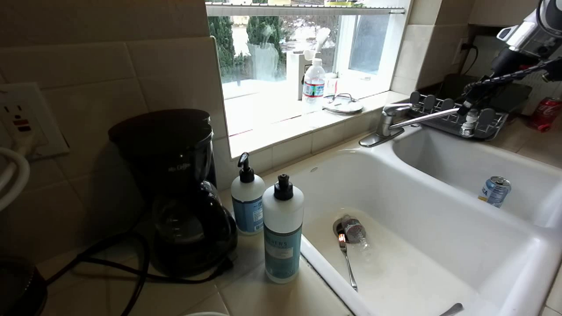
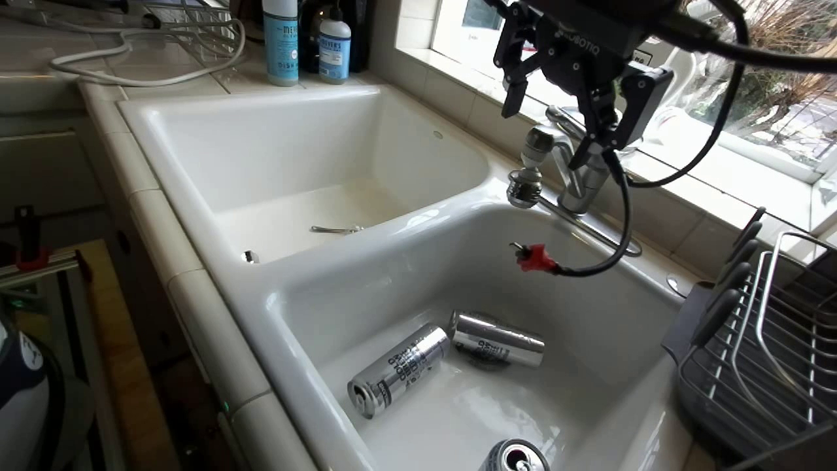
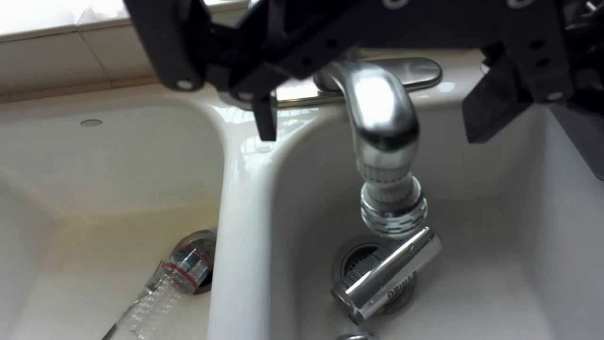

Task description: Push the faucet to the left

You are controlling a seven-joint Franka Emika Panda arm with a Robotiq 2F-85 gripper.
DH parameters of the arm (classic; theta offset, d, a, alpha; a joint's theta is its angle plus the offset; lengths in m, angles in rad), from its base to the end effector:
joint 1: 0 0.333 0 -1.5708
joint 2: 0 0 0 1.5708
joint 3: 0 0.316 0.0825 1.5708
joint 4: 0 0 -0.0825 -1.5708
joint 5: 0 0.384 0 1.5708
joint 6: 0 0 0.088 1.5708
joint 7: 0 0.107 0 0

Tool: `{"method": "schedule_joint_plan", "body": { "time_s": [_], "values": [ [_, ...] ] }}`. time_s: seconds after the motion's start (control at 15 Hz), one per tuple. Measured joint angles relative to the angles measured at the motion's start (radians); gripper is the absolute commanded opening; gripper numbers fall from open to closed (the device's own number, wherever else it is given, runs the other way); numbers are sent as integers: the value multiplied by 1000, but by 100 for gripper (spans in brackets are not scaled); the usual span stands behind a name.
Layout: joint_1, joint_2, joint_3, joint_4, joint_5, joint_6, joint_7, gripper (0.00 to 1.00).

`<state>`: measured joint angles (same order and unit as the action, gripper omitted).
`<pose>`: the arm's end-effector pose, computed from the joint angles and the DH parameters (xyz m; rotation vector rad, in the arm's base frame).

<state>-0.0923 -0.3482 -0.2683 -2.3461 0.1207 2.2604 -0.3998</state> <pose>0.4368 -0.1686 0.4882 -3.0183 0.0333 -0.4576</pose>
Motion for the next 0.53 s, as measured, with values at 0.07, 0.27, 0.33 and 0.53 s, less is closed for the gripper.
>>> {"method": "schedule_joint_plan", "body": {
  "time_s": [0.07, 0.27, 0.33, 0.53],
  "values": [
    [9, 4, 0, 0, 18, 3, -23, 100],
    [37, 10, 1, 0, 60, 3, -83, 100],
    [39, 10, 0, 0, 62, 3, -99, 100],
    [42, 11, -1, 1, 67, -7, -152, 100]
  ]
}}
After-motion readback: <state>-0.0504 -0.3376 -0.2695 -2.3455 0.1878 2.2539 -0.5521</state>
